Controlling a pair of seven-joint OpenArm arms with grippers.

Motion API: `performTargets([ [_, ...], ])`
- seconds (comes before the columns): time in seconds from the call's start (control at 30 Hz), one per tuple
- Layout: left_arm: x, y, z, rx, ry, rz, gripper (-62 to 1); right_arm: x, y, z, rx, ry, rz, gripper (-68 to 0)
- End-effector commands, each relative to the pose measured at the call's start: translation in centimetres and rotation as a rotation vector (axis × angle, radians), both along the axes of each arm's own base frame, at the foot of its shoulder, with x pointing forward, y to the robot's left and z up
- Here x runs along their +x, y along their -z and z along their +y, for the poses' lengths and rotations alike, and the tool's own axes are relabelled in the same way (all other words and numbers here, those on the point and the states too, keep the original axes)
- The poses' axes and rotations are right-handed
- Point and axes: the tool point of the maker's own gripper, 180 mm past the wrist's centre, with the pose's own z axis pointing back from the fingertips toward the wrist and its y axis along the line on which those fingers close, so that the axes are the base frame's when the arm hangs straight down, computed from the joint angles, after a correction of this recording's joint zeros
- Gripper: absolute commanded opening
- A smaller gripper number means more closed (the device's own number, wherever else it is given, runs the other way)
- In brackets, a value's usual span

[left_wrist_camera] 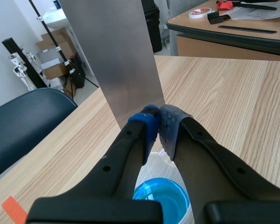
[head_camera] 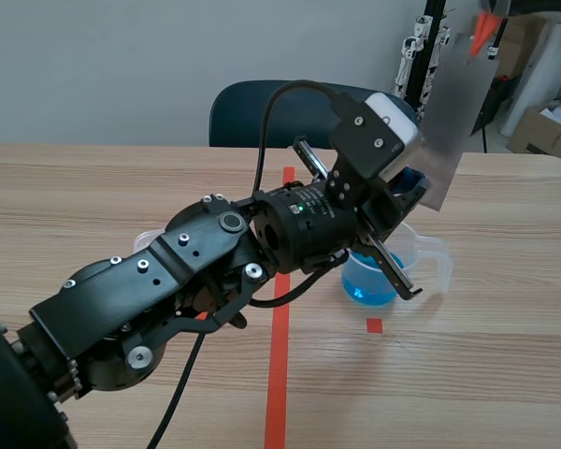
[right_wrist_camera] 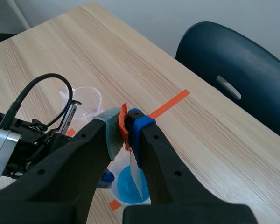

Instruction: Do the redox reaction experiment. raise the plate out of the solution

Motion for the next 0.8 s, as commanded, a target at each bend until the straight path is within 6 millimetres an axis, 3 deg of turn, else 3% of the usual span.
performTargets([
  [0.0, 0.1, -1.5, -0.3, -0.036, 0.005, -0.025, -56.9, 0.3, -2.1, -0.1, 0.012, 0.003, -0.057, -66.4],
  [0.3, 0.1, -1.4, -0.3, -0.034, 0.004, -0.022, -56.9, 0.3, -2.1, -0.1, 0.013, 0.003, -0.058, -66.4],
  [0.77, 0.2, 0.7, -0.1, 0.045, -0.024, 0.047, -56.9, 0.3, -2.0, 0.0, 0.015, 0.002, -0.057, -66.4],
])
